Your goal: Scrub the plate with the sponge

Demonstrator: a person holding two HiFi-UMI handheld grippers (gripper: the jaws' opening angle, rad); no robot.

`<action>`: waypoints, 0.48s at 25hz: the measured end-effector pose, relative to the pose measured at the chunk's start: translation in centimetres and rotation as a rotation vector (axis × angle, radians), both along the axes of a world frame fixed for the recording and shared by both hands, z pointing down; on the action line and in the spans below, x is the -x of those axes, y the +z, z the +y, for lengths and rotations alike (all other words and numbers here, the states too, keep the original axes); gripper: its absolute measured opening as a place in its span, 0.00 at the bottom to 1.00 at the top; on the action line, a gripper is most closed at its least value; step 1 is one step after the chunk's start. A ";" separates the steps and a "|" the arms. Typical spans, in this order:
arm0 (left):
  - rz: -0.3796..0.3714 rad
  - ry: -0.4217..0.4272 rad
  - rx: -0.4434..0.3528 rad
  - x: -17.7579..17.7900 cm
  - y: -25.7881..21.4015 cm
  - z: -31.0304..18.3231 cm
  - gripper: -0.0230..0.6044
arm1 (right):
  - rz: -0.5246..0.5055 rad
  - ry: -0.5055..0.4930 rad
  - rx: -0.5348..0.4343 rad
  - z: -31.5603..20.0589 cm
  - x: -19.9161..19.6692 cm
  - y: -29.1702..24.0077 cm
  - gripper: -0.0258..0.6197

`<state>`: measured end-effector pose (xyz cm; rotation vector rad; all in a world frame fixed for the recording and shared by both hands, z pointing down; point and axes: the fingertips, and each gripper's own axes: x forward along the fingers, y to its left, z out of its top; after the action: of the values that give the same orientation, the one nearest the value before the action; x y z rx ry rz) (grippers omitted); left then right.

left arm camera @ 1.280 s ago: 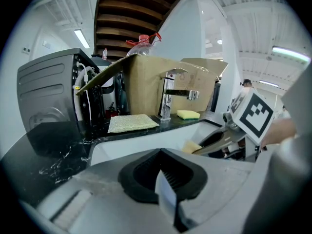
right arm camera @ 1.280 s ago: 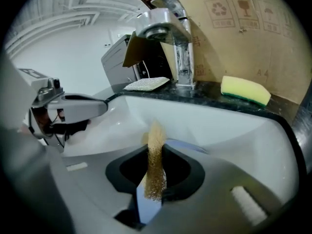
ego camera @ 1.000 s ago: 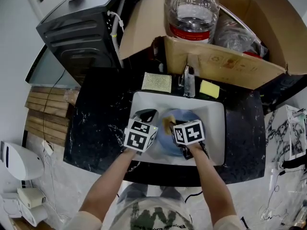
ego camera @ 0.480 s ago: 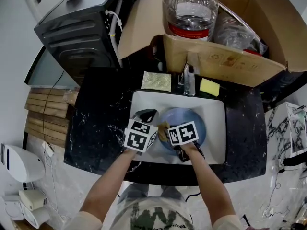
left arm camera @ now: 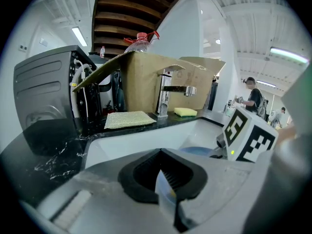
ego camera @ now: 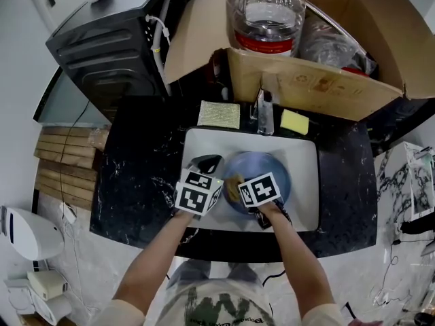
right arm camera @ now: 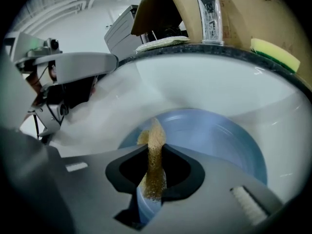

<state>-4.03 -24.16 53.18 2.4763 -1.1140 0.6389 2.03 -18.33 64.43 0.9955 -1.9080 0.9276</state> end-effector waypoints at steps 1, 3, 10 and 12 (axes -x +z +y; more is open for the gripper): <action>-0.001 0.001 0.000 0.0 0.0 0.0 0.04 | 0.005 0.003 0.001 0.0 -0.3 0.1 0.15; -0.002 0.003 0.000 -0.1 0.0 0.0 0.04 | 0.017 0.011 0.005 0.0 -1.1 0.1 0.15; -0.003 0.010 0.000 -0.7 0.1 0.0 0.04 | 0.072 0.040 0.003 -0.3 -4.5 0.1 0.15; -0.001 0.016 0.000 -1.1 0.0 0.0 0.04 | 0.090 0.048 0.001 -0.4 -5.6 0.0 0.15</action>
<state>-2.96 -24.20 53.19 2.4874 -1.0952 0.6455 7.60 -18.71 64.47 1.0689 -1.8156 0.8955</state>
